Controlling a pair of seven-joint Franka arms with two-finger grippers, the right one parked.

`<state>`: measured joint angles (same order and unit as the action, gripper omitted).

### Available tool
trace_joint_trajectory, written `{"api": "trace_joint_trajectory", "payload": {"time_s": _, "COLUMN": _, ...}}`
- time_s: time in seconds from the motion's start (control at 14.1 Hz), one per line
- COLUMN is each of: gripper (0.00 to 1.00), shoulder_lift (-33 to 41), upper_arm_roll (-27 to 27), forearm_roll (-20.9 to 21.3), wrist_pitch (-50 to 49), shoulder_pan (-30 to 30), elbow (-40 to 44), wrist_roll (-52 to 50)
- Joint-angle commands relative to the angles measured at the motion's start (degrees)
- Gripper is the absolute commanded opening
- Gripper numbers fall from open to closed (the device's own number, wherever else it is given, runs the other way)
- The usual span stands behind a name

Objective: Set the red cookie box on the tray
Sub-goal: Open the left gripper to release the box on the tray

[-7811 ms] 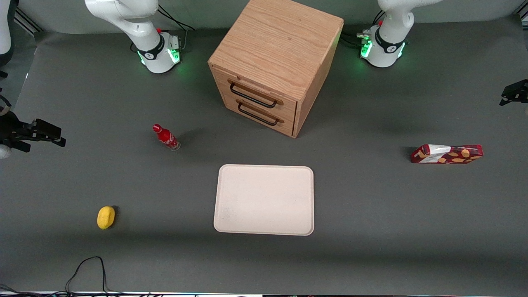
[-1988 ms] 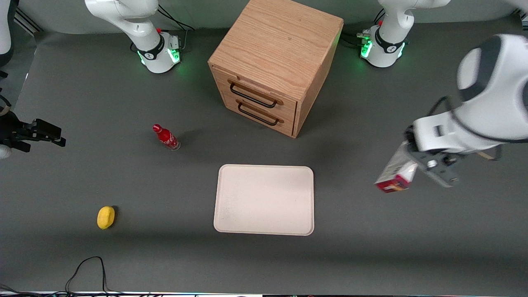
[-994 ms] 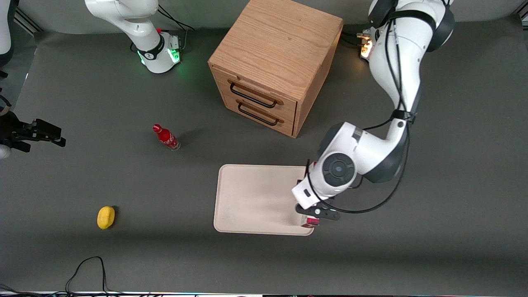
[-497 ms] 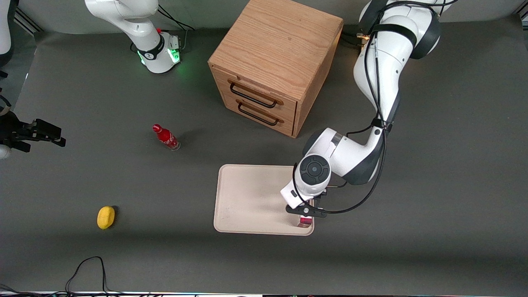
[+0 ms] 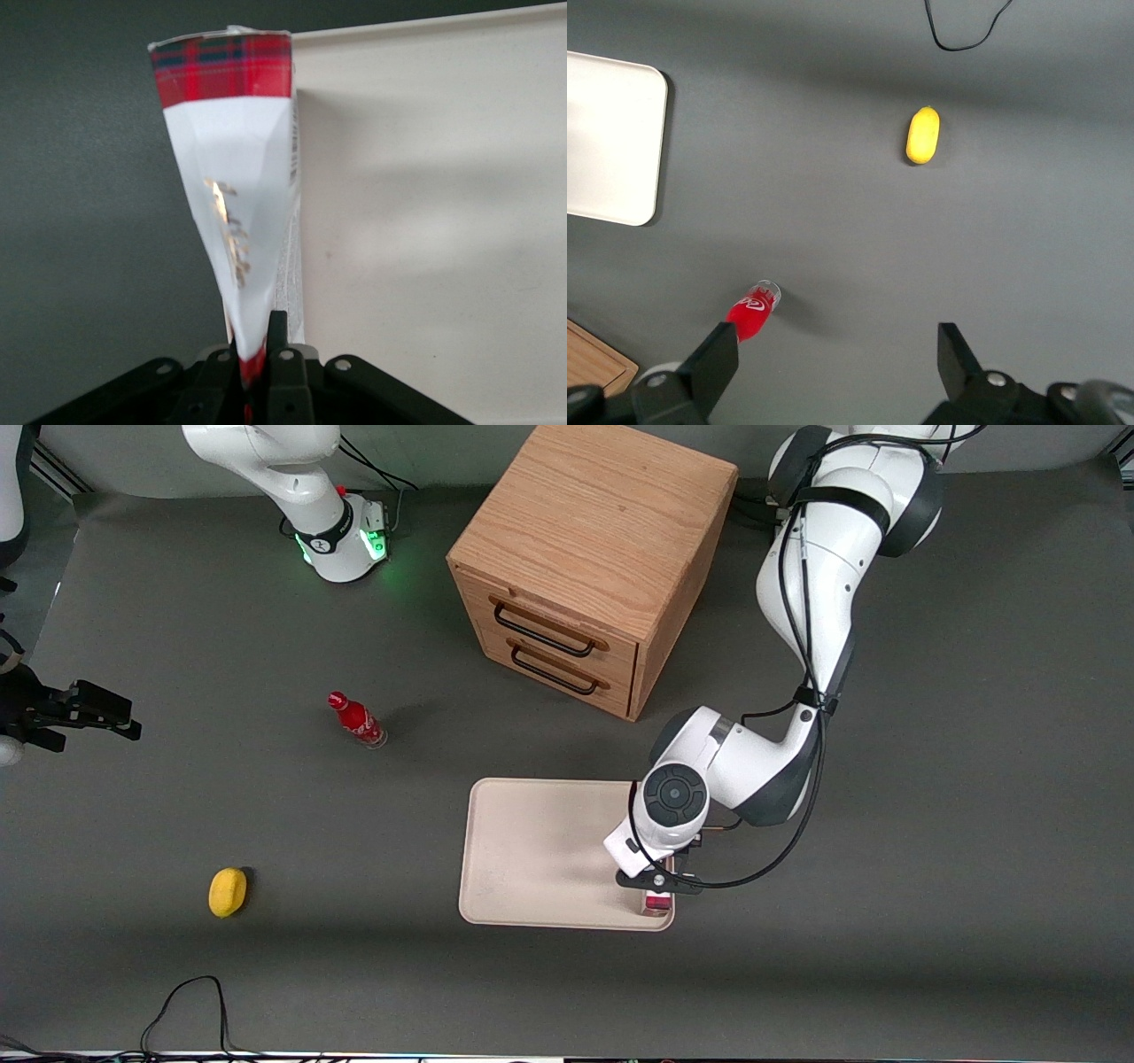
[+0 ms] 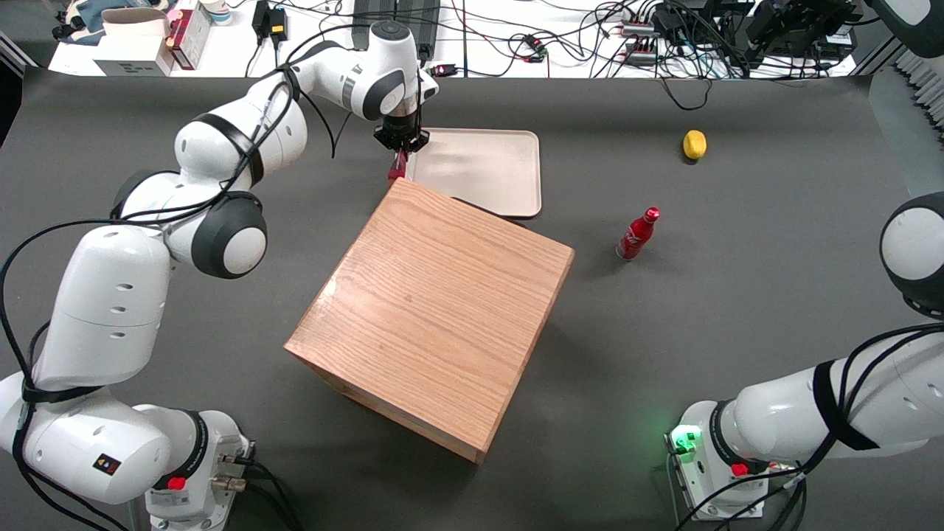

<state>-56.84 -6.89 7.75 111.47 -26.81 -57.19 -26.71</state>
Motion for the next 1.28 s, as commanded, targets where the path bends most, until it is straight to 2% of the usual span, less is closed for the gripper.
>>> {"api": "trace_joint_trajectory", "payload": {"time_s": 0.0, "gripper": 1.00, "shoulder_lift": -0.64, "upper_arm_roll": 0.56, "forearm_roll": 1.57, "wrist_pitch": -0.55, "shoulder_pan": -0.79, "elbow": 1.99, "wrist_roll": -1.41}}
{"api": "trace_joint_trajectory", "payload": {"time_s": 0.64, "gripper": 1.00, "shoulder_lift": 2.34, "upper_arm_roll": 0.47, "forearm_roll": 1.92, "wrist_pitch": -3.54, "shoulder_pan": 1.05, "elbow": 1.90, "wrist_roll": -0.62}}
{"api": "trace_joint_trajectory", "payload": {"time_s": 1.07, "gripper": 1.00, "shoulder_lift": 15.86, "upper_arm_roll": 0.38, "forearm_roll": 1.83, "wrist_pitch": -6.97, "shoulder_pan": 7.64, "elbow": -10.55, "wrist_roll": 4.74}}
{"api": "trace_joint_trajectory", "payload": {"time_s": 1.21, "gripper": 1.00, "shoulder_lift": 23.84, "upper_arm_roll": 0.30, "forearm_roll": 1.66, "wrist_pitch": -5.92, "shoulder_pan": 10.70, "elbow": -19.93, "wrist_roll": 7.27}}
